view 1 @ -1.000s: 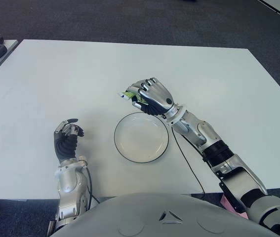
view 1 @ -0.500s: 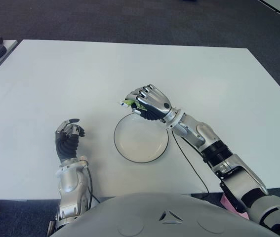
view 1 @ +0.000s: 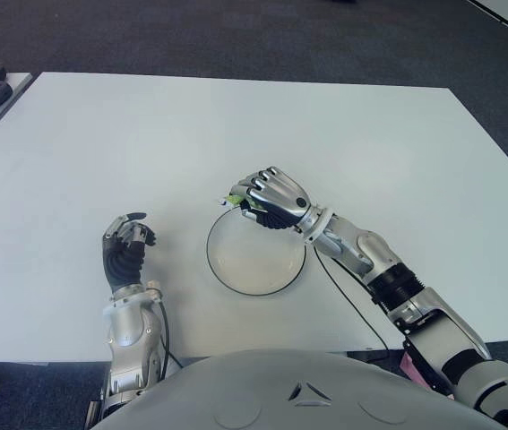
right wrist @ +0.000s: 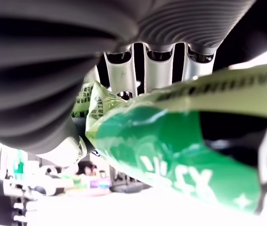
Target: Put the toothpaste on the table into the plate.
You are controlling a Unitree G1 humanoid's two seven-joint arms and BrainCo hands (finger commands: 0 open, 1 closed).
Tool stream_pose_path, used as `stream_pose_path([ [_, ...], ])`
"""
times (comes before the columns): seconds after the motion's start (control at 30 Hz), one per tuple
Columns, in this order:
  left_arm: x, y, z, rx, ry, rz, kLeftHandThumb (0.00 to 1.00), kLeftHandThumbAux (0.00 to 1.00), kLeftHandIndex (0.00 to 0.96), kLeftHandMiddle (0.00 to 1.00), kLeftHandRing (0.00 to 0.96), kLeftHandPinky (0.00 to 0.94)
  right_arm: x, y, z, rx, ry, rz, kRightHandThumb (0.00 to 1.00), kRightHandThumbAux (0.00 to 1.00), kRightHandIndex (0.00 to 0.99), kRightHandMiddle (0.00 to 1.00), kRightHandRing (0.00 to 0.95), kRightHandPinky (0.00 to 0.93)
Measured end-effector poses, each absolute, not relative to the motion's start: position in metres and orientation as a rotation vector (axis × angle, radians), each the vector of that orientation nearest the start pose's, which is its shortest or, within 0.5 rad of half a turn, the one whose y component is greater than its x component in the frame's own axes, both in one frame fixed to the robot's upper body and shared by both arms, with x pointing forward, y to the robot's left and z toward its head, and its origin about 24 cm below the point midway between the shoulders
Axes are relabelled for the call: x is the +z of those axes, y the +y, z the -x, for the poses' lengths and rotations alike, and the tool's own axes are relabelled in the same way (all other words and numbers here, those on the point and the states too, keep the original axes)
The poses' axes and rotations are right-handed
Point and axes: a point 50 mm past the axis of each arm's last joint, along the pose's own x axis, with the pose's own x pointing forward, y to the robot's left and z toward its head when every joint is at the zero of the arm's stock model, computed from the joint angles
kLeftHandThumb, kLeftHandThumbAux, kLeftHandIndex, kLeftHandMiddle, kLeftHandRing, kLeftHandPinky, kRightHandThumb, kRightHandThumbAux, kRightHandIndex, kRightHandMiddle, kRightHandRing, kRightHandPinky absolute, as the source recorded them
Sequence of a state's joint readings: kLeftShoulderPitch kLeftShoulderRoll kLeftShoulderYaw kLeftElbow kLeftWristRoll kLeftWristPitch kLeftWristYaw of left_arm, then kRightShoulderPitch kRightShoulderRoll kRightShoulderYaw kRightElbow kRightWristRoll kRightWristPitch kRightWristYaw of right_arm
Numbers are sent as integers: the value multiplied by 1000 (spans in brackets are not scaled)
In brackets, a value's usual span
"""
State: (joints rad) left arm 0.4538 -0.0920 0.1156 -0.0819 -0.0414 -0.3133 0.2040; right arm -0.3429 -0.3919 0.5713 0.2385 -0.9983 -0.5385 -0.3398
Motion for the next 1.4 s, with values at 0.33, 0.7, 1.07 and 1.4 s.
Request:
stream_pose_path([
  [0.33, 1, 199, -145, 485, 41, 55, 696, 721, 437, 695, 664, 631, 56, -76, -248, 719, -802, 1291, 597, 675, 389, 599, 602, 612],
  [0.7, 3, 198, -146, 479, 35, 50, 698, 722, 437, 689, 657, 622, 60, -84, -242, 723, -736, 1279, 112, 525, 61, 147, 188, 235],
  [1.07, 5, 199, -146, 482, 33, 55, 696, 721, 437, 696, 663, 628, 63, -93, -232, 738, -698, 1258, 84, 486, 1, 6, 9, 13],
  [1.4, 5, 198, -146, 482, 33, 56, 696, 721, 437, 688, 655, 614, 64, -104, -226, 806, -628, 1231, 70, 402, 0, 0, 0, 0],
])
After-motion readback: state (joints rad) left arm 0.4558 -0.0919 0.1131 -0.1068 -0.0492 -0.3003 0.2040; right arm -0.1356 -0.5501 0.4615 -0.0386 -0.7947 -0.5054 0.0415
